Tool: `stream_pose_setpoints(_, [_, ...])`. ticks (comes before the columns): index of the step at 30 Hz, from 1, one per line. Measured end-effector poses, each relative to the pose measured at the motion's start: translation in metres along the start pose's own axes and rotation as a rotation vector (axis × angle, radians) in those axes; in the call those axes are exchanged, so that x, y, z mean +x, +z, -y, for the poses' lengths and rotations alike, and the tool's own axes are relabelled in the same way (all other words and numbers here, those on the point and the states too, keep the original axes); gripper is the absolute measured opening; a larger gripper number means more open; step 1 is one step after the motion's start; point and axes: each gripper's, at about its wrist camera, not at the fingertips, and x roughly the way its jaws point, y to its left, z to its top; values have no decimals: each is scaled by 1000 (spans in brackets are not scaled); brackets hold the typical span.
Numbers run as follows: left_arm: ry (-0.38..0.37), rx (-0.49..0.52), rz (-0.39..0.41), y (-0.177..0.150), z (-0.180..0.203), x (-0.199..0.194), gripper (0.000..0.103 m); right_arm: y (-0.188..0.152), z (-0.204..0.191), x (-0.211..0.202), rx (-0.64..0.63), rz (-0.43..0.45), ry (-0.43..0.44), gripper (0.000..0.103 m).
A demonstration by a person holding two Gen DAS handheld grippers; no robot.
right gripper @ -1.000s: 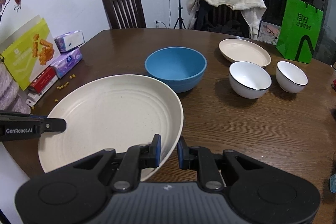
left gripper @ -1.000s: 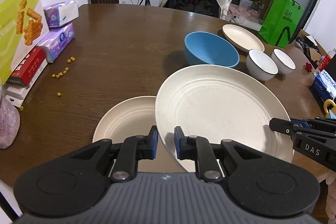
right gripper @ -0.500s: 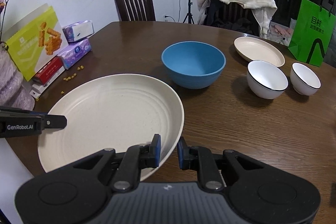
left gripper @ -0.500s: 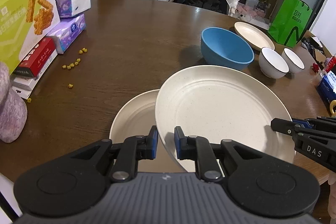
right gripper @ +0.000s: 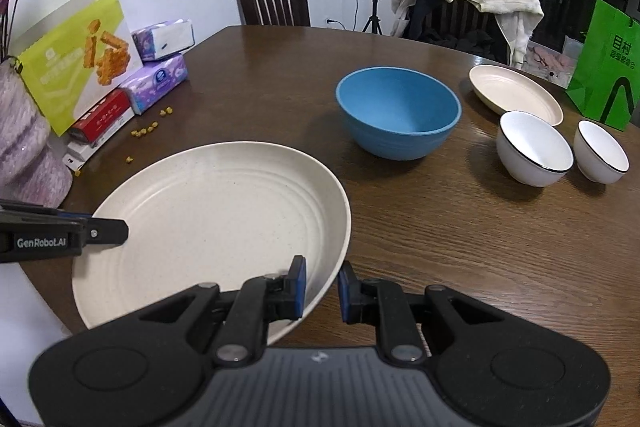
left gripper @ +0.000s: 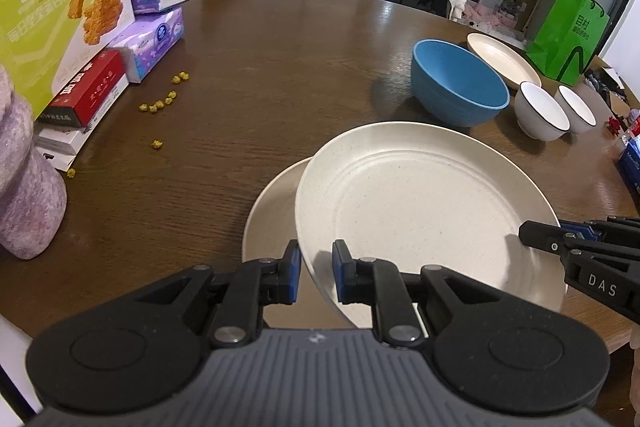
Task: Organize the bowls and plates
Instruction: 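Lower the held cream plate onto the placed cream plate with both tools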
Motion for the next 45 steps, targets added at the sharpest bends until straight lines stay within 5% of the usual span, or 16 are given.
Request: stream_pose_setpoints(45, [39,61,-87,-1,-28,44,17,4,-37,58,-62,-120,-36,18])
